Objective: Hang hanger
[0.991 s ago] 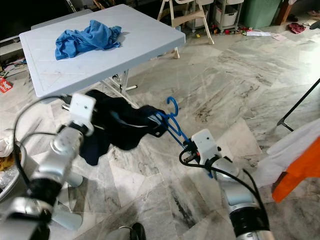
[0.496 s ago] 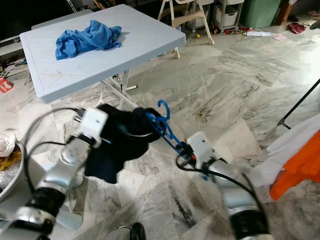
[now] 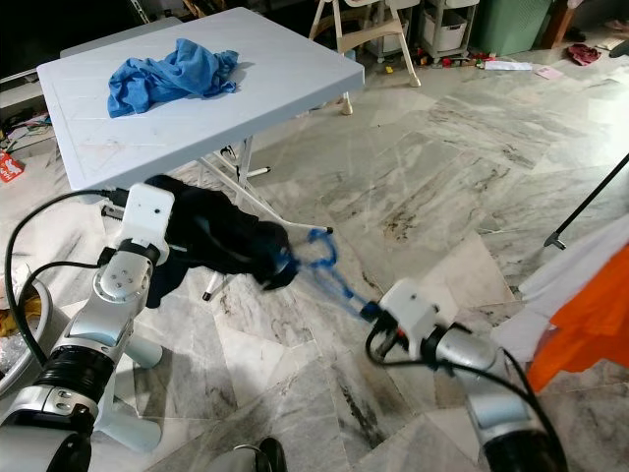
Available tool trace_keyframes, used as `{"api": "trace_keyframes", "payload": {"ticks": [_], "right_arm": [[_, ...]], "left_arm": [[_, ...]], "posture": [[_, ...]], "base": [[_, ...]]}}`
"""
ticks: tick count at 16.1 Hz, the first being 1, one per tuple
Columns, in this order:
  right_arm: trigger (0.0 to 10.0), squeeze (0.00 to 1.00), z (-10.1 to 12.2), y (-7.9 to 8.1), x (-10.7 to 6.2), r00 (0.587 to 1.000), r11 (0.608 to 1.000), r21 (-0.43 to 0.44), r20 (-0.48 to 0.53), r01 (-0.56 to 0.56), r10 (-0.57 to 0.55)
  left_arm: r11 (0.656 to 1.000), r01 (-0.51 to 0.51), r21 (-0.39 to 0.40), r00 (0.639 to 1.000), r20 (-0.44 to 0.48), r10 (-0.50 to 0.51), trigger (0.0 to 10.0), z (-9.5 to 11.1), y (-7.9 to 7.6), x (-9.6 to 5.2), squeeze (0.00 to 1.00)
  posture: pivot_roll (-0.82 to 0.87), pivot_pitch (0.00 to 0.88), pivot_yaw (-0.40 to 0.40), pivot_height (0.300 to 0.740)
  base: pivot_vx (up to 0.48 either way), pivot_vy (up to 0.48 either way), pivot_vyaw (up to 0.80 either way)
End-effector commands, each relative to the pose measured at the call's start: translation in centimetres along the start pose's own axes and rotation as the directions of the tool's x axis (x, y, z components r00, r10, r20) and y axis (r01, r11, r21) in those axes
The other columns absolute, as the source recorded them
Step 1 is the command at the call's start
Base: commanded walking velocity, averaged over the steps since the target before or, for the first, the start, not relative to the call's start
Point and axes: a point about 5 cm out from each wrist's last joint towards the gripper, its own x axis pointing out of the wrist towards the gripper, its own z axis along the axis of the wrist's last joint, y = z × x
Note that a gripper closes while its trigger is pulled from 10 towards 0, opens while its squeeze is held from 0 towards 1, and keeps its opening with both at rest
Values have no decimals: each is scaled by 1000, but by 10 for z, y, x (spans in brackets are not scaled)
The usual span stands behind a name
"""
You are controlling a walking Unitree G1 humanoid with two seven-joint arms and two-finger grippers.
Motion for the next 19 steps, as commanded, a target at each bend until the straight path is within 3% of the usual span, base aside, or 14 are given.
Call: {"api": "trace_keyframes", "payload": {"ticks": [1, 4, 7, 15, 17, 19], "right_arm": [[10000, 0, 11, 8, 3, 997, 997, -35, 45, -66, 67], [10000, 0, 19, 14, 2, 991, 994, -34, 83, -101, 104], [10000, 0, 28, 12, 5, 990, 998, -23, 130, -53, 55], [10000, 0, 45, -1, 9, 965, 993, 25, 236, 115, -118], [10000, 0, 59, -1, 12, 934, 990, 50, 327, 135, -144], [10000, 0, 67, 6, 13, 923, 995, 45, 372, 90, -100]], "left_arm": [[1000, 6, 1, 1000, 6, -6, 10000, 0, -1, 0, 0], [997, 74, -10, 997, -18, -74, 10000, -3, -17, -1, 0], [994, 110, -10, 994, -26, -110, 10000, -3, -28, -2, 0], [984, 177, -16, 982, -58, -178, 10000, -8, -26, -6, 0], [964, 267, -4, 961, -79, -267, 10000, -11, -37, -9, 0], [937, 347, 23, 934, -95, -344, 10000, -13, -47, -10, 0]], "posture": [[-120, 93, 139, 740], [-123, 96, 141, 740], [-127, 100, 144, 740], [-111, 110, 153, 740], [-108, 109, 155, 740], [-112, 108, 157, 740]], "base": [[0, 0, 0], [0, 0, 0], [0, 0, 0], [0, 0, 0], [0, 0, 0], [0, 0, 0]]}}
